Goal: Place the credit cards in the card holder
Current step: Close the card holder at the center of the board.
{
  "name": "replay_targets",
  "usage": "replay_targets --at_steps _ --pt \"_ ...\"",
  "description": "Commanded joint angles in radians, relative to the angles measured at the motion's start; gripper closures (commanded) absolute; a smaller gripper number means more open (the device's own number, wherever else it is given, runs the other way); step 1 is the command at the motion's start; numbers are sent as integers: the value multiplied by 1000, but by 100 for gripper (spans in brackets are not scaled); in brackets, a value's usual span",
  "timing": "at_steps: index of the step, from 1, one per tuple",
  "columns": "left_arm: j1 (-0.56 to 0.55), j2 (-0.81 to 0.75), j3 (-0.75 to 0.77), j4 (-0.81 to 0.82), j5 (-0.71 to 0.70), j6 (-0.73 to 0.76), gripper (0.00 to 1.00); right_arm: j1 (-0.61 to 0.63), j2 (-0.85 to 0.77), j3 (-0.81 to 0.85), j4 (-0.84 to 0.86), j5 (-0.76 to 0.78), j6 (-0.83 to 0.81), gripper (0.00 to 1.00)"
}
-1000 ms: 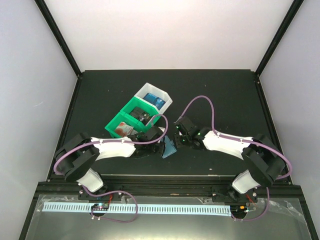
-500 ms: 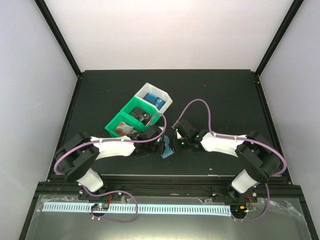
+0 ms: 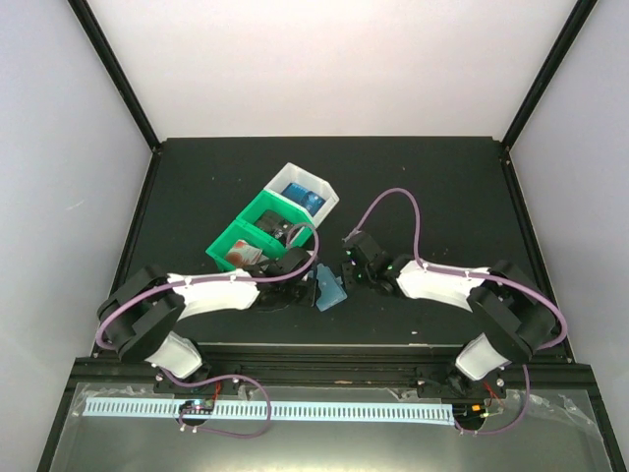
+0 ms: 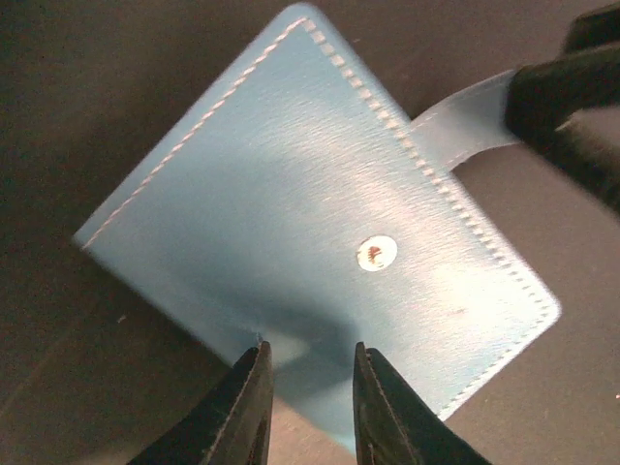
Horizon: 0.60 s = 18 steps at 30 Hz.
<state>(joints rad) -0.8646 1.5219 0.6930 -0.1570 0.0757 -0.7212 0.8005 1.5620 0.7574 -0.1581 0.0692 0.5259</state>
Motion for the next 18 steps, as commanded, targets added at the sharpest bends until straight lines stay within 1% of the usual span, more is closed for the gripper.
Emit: replay_targets --at_steps 1,4,6,9,14,16,18 --pt "9 -67 -25 -89 -76 -63 72 -3 -50 25 -5 120 44 57" --pt "12 -113 -50 -100 -131 -111 64 -4 -59 36 -23 110 39 58" --pt "14 -132 -68 -92 -149 -137 59 -3 -47 55 -52 106 34 62" --pt "21 -127 -79 -75 -144 -159 58 -4 -27 78 -87 92 28 72" --pt "24 -115 -84 -26 -125 -180 57 -4 -13 104 -142 73 10 80" --pt "24 -108 -81 -19 -123 -184 56 -3 -13 112 -157 46 -4 80" --pt "24 -97 -78 -12 -113 -183 54 -3 -16 120 -164 -3 -24 71"
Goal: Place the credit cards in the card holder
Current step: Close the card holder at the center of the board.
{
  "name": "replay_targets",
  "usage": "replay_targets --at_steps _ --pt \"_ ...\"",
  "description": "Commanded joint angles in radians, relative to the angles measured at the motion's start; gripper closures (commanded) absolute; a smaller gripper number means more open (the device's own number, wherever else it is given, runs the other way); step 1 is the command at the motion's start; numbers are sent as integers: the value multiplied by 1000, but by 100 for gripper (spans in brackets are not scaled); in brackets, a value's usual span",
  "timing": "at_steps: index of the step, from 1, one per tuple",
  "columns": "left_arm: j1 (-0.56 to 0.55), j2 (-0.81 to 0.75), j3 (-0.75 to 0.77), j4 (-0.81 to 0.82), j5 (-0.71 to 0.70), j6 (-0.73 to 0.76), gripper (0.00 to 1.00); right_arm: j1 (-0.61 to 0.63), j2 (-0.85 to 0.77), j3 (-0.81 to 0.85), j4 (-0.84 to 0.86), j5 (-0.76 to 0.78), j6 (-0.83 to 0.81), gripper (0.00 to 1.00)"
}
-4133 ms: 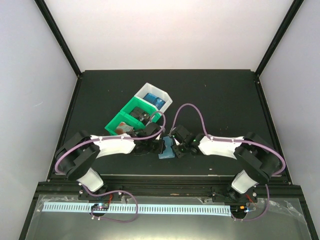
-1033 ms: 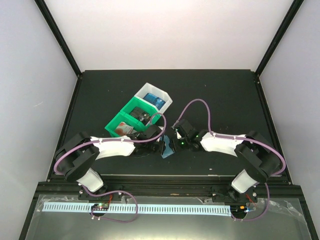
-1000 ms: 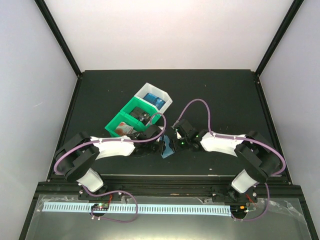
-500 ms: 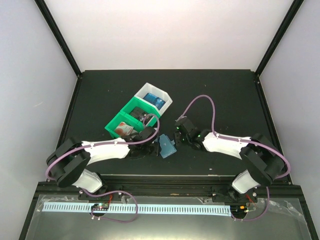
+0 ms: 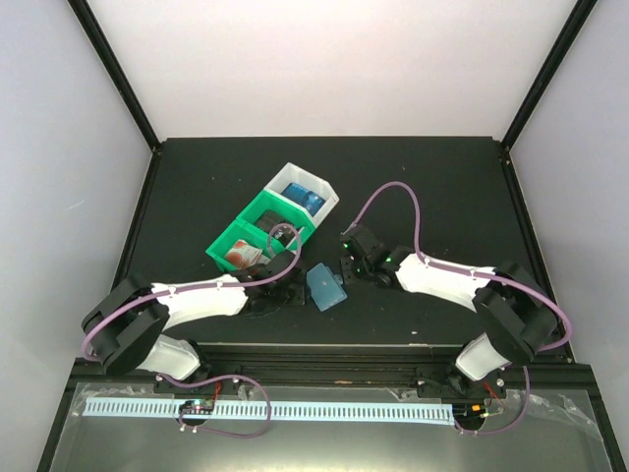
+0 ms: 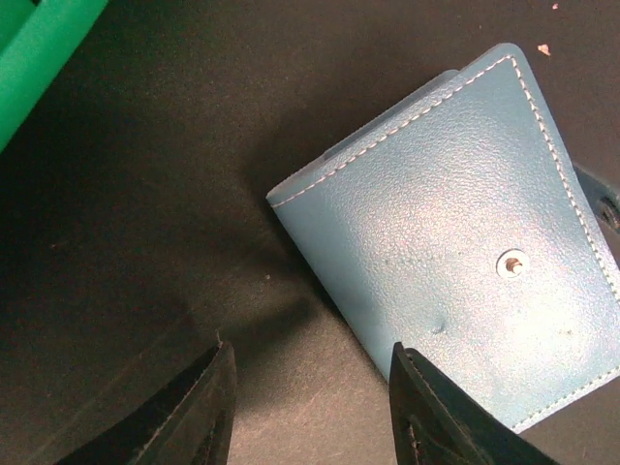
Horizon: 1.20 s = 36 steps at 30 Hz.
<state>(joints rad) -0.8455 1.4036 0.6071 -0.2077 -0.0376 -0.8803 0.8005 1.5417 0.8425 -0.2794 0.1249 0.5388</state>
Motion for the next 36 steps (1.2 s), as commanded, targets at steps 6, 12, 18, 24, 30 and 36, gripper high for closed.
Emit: replay_targets --at_steps 6,12,18,24,30,36 --pt "5 55 30 24 15 -31 51 0 -2 30 -35 -176 -99 47" --pt "3 104 70 -35 8 -51 50 26 48 54 -65 -137 -128 45" --pt "-3 161 109 -94 -16 -55 46 36 77 66 -72 -109 -128 45" --pt "-13 206 115 -129 -47 -55 43 39 96 88 -87 -23 -100 49" --pt "-14 210 105 -115 -45 -60 43 40 91 103 -98 -27 -77 63" --pt "-14 209 104 -109 -41 -57 43 40 74 98 -99 -32 -55 71"
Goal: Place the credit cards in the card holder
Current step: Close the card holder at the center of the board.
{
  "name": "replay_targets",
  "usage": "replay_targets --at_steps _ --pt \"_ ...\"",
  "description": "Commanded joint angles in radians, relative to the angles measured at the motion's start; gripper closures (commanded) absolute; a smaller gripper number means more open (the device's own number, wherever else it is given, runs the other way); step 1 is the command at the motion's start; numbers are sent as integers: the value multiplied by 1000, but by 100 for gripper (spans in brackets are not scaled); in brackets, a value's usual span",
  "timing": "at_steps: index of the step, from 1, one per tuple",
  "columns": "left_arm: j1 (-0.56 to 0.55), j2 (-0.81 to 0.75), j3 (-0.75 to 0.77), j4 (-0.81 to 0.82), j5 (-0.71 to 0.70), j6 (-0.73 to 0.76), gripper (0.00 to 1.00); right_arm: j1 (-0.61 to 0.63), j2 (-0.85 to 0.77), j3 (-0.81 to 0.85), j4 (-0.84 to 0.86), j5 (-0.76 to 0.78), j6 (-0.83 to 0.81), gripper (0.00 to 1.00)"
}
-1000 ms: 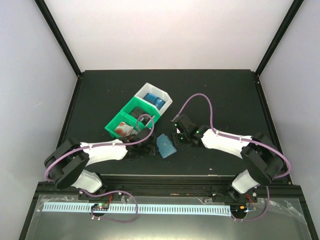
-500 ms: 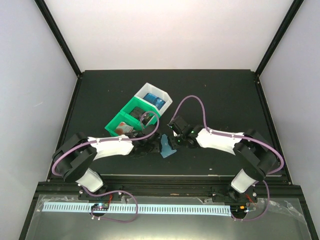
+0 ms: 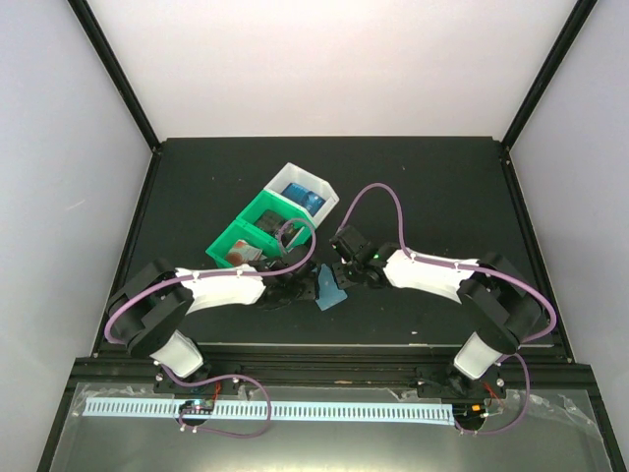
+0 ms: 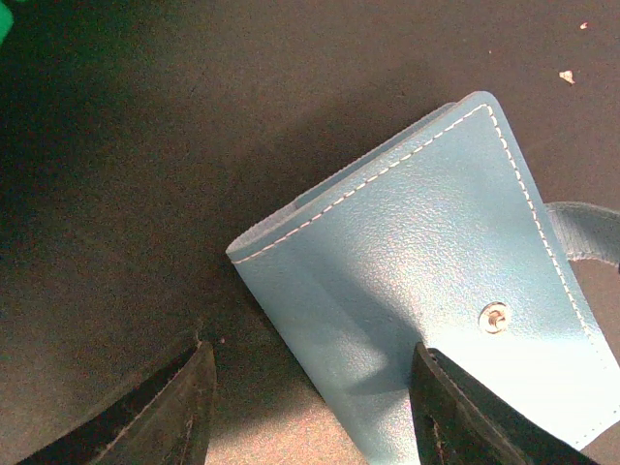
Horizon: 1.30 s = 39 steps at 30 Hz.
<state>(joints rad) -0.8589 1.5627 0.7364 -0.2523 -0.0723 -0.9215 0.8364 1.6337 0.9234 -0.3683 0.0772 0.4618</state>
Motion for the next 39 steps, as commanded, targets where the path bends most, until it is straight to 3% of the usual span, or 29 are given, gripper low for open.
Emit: replay_targets --at_steps 1,6,18,28,39 --pt "0 50 -25 -64 -6 -13 43 5 -21 17 -11 8 21 75" --pt "0 42 -29 -63 -1 -4 43 3 -29 22 -33 -9 21 86" --pt "0 43 -35 -52 10 -1 44 5 -68 16 -43 -1 40 82" --pt "0 39 -38 -50 11 6 44 5 -43 14 -39 -27 35 98" --pt "0 20 -62 1 27 -20 45 4 -34 -11 50 -171 16 99"
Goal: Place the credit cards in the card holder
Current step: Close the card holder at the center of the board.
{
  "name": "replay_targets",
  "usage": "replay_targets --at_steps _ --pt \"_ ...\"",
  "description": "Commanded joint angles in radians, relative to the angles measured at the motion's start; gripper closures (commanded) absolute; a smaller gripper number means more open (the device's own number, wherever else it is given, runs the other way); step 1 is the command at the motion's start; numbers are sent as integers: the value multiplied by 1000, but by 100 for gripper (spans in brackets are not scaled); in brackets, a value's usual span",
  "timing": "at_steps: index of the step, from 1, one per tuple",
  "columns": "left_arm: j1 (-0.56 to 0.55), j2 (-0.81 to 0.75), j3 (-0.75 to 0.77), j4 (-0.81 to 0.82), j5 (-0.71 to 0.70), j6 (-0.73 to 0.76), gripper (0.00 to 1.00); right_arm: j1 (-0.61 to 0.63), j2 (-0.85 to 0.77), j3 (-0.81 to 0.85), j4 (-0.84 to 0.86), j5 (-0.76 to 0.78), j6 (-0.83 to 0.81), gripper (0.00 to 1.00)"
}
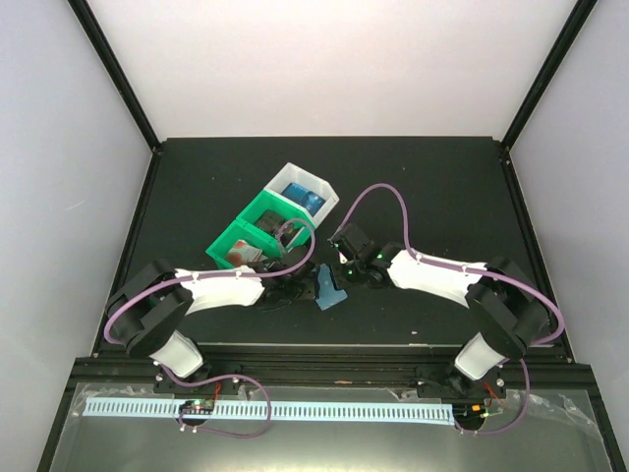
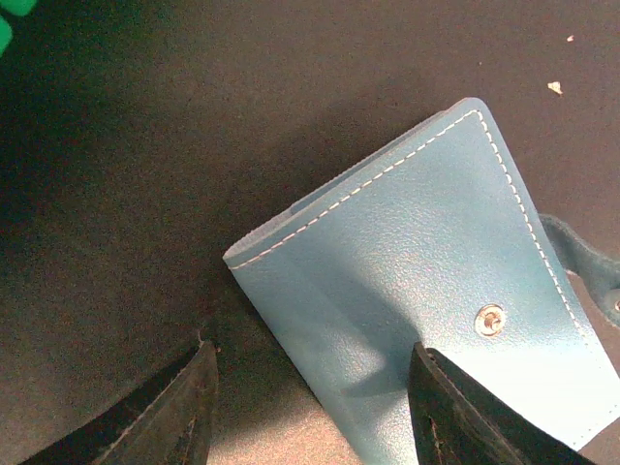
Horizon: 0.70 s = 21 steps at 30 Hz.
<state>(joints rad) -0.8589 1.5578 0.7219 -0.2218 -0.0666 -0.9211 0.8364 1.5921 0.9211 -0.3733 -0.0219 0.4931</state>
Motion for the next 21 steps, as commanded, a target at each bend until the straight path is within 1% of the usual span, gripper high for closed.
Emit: replay_targets --at_steps 1,5,14,21 --pt "-1 22 -50 -24 22 -23 45 5 14 -7 60 -79 -15 99" --pt "1 9 -53 -10 27 -25 47 4 40 -5 71 -98 -16 99" --pt "4 -2 -57 17 42 -26 55 5 79 -11 95 -121 -22 99" --pt "4 1 -58 19 47 -24 57 4 90 -10 122 -154 -22 99"
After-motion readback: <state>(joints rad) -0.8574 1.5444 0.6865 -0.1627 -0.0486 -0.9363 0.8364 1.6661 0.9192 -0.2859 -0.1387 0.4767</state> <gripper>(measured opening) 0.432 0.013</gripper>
